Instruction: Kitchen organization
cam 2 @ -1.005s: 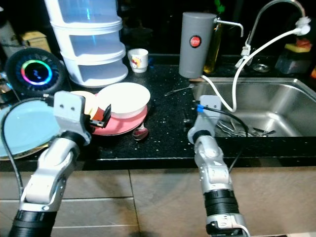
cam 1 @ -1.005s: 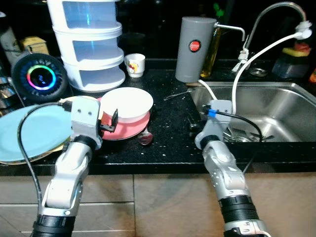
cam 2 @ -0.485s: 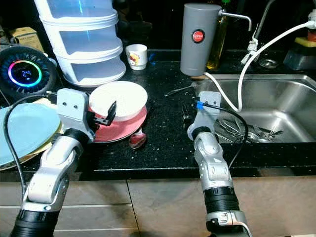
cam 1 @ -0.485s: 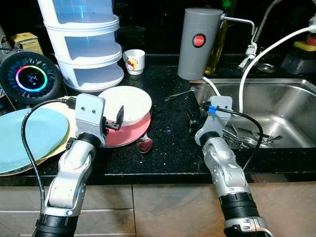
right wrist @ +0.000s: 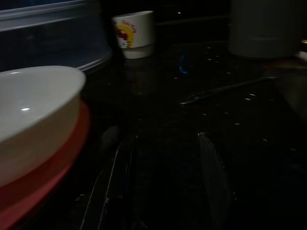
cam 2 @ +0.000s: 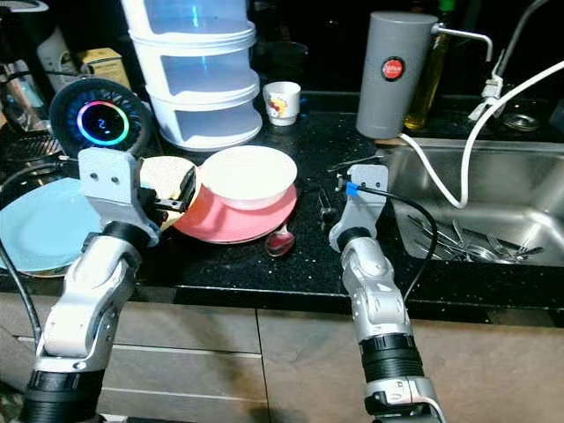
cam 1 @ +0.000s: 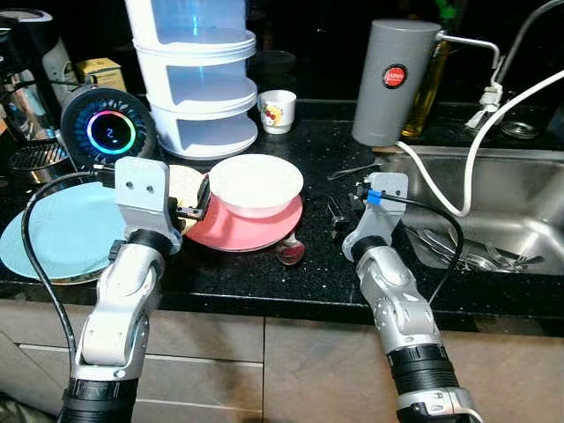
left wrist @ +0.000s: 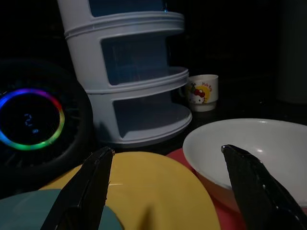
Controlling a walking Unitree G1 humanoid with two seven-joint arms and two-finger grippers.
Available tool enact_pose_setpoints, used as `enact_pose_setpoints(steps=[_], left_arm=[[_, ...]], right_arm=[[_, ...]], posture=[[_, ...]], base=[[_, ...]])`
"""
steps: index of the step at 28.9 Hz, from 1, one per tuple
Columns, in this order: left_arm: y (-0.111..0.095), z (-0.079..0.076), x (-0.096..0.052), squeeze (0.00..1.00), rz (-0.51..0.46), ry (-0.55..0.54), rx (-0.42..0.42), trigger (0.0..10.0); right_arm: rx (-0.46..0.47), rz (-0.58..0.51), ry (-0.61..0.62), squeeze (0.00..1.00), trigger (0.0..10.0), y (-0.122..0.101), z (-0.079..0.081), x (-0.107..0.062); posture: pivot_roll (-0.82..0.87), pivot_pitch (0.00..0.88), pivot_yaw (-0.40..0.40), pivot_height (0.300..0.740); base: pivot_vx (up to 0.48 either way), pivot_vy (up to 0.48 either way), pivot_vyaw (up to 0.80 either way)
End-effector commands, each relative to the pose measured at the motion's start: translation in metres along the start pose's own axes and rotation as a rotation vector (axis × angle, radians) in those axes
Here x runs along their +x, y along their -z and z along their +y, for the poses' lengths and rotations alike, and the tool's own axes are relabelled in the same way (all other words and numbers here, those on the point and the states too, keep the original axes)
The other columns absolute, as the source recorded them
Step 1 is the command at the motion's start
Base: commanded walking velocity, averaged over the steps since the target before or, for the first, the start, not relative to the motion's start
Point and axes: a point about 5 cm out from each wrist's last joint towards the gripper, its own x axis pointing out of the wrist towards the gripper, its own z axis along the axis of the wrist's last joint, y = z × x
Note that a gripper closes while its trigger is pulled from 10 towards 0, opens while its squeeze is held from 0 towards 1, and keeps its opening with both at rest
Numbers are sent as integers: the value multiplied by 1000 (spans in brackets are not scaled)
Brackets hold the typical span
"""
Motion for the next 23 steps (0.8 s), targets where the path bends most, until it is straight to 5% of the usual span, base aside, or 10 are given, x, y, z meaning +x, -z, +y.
enact_pose_setpoints(steps=[1,6,23], left_arm=[[-3,-3,0,0,-4,9,5,10000],[-3,-4,0,0,-4,15,6,10000],[-2,-3,0,0,9,11,-9,10000]], right_arm=[[4,13,6,0,10000,3,-2,-1],[3,13,9,0,10000,2,-3,-1],[5,17,8,0,10000,2,-3,-2]], posture=[[18,75,9,740],[16,71,9,740],[11,66,8,740]], base=[[0,0,0],[0,0,0],[0,-295,0]])
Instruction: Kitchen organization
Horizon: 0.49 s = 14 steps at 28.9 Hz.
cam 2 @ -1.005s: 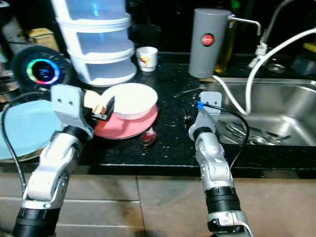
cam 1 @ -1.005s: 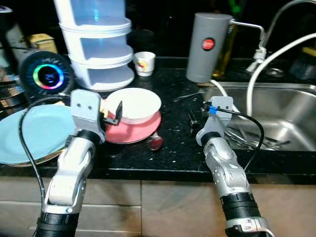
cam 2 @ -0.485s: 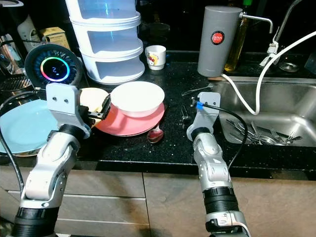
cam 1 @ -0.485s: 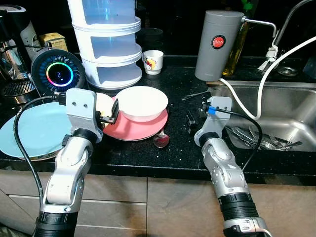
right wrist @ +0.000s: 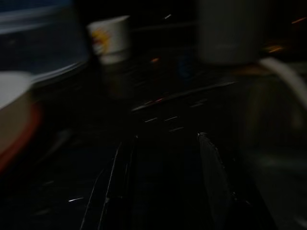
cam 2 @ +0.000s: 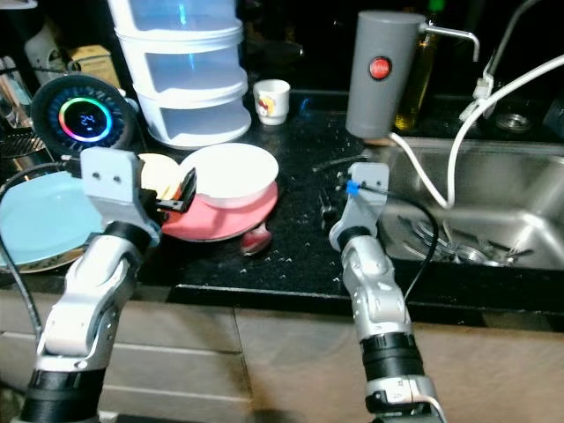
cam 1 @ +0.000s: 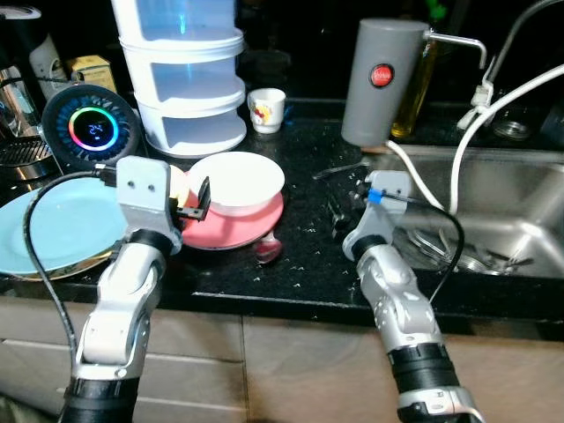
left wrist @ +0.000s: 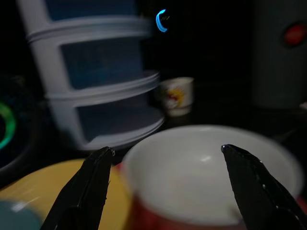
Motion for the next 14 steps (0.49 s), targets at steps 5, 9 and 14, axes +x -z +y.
enact_pose_setpoints(steps=[5,9,14], left_arm=[[-1,2,-2,0,3,-6,0,10000],[-1,2,-2,0,4,-8,-2,10000],[-1,3,-2,0,4,-12,-4,10000]], right_arm=[[11,17,-5,0,10000,4,1,-2],[11,18,-6,0,10000,4,1,-2],[10,19,-8,0,10000,3,1,-1]], posture=[[10,66,6,740],[9,66,6,740],[7,66,3,740]], base=[[0,-299,0],[0,-298,0],[0,-299,0]])
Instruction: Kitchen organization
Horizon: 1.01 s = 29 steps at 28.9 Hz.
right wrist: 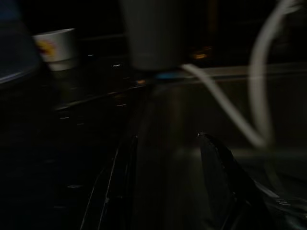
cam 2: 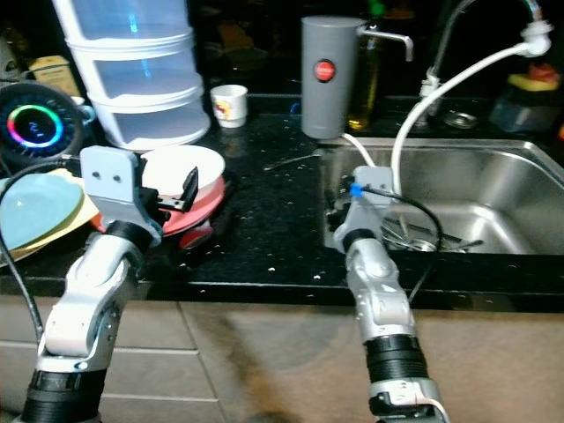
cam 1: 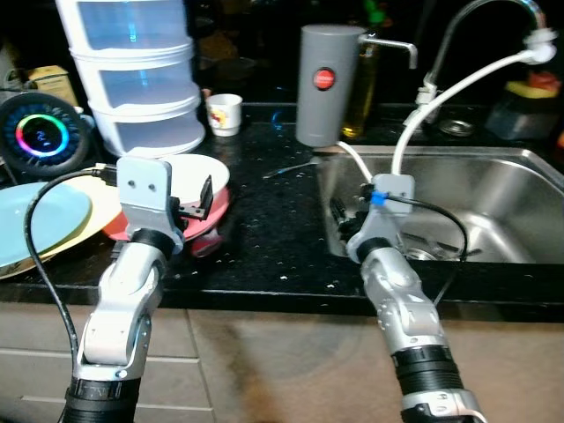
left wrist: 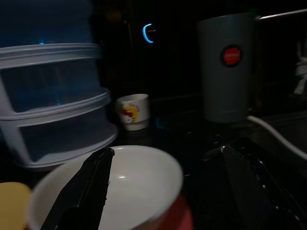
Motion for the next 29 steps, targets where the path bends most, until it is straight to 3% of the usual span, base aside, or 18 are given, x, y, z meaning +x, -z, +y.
enact_pose_setpoints(steps=[1,16,18,23,29], left_arm=[[4,2,-2,0,21,-8,-6,10000],[5,3,-3,0,32,-14,-10,10000],[7,3,-3,0,50,-20,-76,10000],[8,4,-3,0,56,-23,-115,10000],[7,6,-4,0,54,-40,-105,10000]], right_arm=[[18,12,-21,0,10000,3,7,-1],[14,20,-26,0,10000,4,7,-1],[14,21,-27,0,10000,4,7,-1],[13,22,-28,0,10000,4,7,-1],[12,24,-32,0,10000,4,8,0]], posture=[[7,68,2,740],[4,71,-2,740],[3,72,-2,740],[2,75,-6,740],[2,77,-7,740]], base=[[0,-304,0],[0,-298,0],[0,0,0],[0,466,0],[0,480,0]])
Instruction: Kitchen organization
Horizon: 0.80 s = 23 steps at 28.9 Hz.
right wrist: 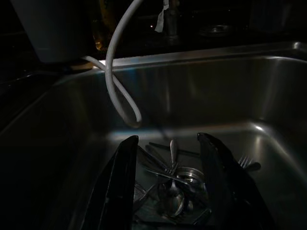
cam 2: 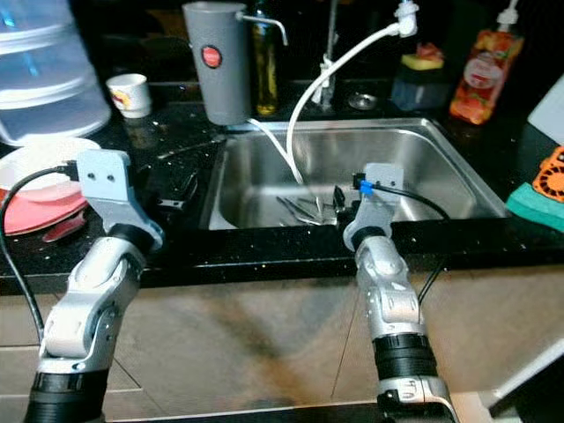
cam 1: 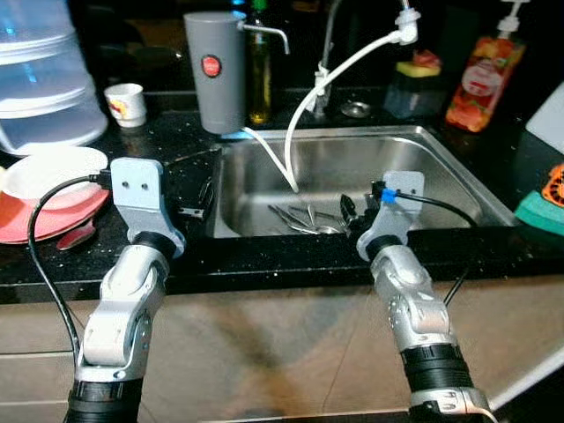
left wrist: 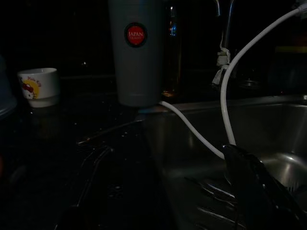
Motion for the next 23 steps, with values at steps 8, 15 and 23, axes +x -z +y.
enact_pose_setpoints(steps=[8,15,23], left_arm=[[-3,8,-2,0,3,-32,57,10000],[-5,7,0,0,18,-21,90,10000],[-4,4,3,0,51,3,127,10000]], right_arm=[[21,37,-27,0,10000,9,9,-1],[24,41,-26,0,10000,10,9,-1],[25,43,-21,0,10000,11,8,-2]], posture=[[4,79,-11,740],[6,81,-11,740],[8,86,-5,740]], base=[[0,76,0],[0,0,0],[0,0,0]])
